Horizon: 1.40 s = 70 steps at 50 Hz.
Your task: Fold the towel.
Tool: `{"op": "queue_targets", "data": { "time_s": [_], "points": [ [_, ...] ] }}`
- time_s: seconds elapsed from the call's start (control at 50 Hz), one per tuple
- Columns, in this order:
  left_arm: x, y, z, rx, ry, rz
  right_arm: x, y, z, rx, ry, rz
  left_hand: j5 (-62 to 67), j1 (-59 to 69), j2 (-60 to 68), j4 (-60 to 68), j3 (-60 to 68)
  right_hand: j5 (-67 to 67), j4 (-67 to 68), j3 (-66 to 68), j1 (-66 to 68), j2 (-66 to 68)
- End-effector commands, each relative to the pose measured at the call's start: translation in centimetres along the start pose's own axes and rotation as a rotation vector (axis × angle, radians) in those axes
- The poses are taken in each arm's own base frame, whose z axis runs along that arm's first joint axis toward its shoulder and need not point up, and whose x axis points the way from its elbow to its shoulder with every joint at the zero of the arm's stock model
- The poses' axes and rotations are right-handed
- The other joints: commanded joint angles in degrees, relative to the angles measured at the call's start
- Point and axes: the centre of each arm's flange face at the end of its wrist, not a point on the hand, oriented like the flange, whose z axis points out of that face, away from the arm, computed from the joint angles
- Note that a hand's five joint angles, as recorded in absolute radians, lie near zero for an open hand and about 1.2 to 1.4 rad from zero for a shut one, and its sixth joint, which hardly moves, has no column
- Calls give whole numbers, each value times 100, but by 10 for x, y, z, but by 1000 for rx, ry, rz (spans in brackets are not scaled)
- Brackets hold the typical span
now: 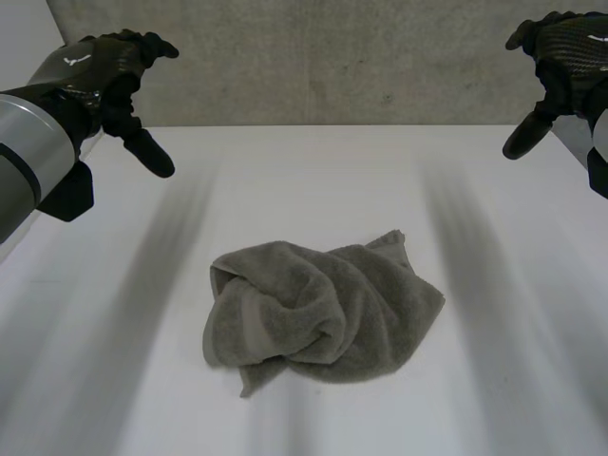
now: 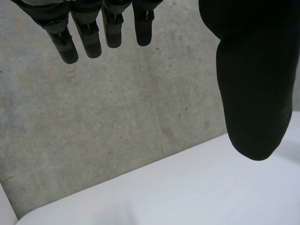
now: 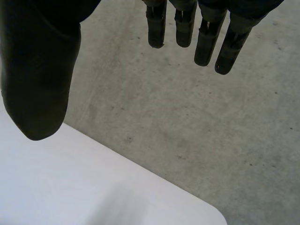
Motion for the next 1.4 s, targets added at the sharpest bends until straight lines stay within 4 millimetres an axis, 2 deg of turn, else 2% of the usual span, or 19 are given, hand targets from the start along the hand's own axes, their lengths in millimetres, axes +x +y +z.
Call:
{"op": "queue_targets", "data": {
  "time_s": [0.02,0.06,0.12,0.22,0.4,0.62,0.8,0.94,1.02,1.06,1.14,1.2,1.24,1.26,1.3,1.32,1.34,1.36,1.4],
  "points": [
    [5,15,5,-6,21,56,-31,16,-16,-65,-180,-163,-118,33,65,75,61,-333,-483,-385,-344,-406],
    [3,28,12,-20,19,68,-51,22,-28,-77,-282,-205,-118,33,65,75,61,-333,-483,-385,-344,-406],
    [-1,56,24,-55,13,95,-108,37,-62,-56,-527,-264,-118,33,65,75,61,-333,-483,-385,-344,-406],
    [-9,116,43,-154,39,153,-145,63,-74,-52,-632,-279,-135,16,48,58,44,-333,-483,-385,-344,-406],
    [-7,174,52,-271,115,147,-213,113,-113,4,-825,-334,-84,67,98,108,95,161,11,109,150,88],
    [-5,215,67,-281,148,145,-243,164,-112,25,-788,-477,134,285,317,327,313,1472,1322,1420,1462,1399],
    [-5,225,79,-211,146,156,-246,175,-105,103,-748,-585,1396,1547,1578,1589,1575,3191,3041,3139,3180,3118],
    [13,232,78,-164,229,156,-232,167,-100,113,-691,-577,3340,3491,3522,3532,3519,6660,6510,6608,6650,6587],
    [27,234,74,-160,308,148,-213,154,-88,121,-631,-558,5013,5163,5195,5205,5191,6667,6517,6615,6656,6594],
    [36,232,70,-153,355,147,-188,136,-74,134,-554,-527,6284,6435,6466,6476,6462,6667,6517,6615,6656,6594],
    [46,227,68,-128,383,163,-149,105,-58,160,-458,-435,6844,6995,7026,7036,7023,6667,6517,6615,6656,6594],
    [51,201,72,-40,370,180,-133,92,-51,178,-429,-395,6844,6995,7026,7036,7023,6667,6517,6615,6656,6594],
    [43,153,75,85,293,200,-88,59,-38,209,-352,-314,6844,6995,7026,7036,7023,6667,6517,6615,6656,6594],
    [43,153,75,86,293,200,-88,59,-38,209,-351,-314,6844,6995,7026,7036,7023,6667,6517,6615,6656,6594],
    [30,95,70,220,181,208,-41,33,-24,220,-293,-221,6844,6995,7026,7036,7023,6667,6517,6615,6656,6594],
    [30,95,70,220,180,208,-41,33,-24,220,-293,-220,6844,6995,7026,7036,7023,6667,6517,6615,6656,6594],
    [24,64,63,295,131,205,-24,21,-21,223,-294,-161,6844,6995,7026,7036,7023,6667,6517,6615,6656,6594],
    [24,64,62,296,130,205,-24,21,-21,223,-294,-160,6844,6995,7026,7036,7023,6667,6517,6615,6656,6594],
    [25,13,36,422,102,195,-1,0,-19,211,-332,-35,6844,6995,7026,7036,7023,6667,6517,6615,6656,6594]
  ]
}}
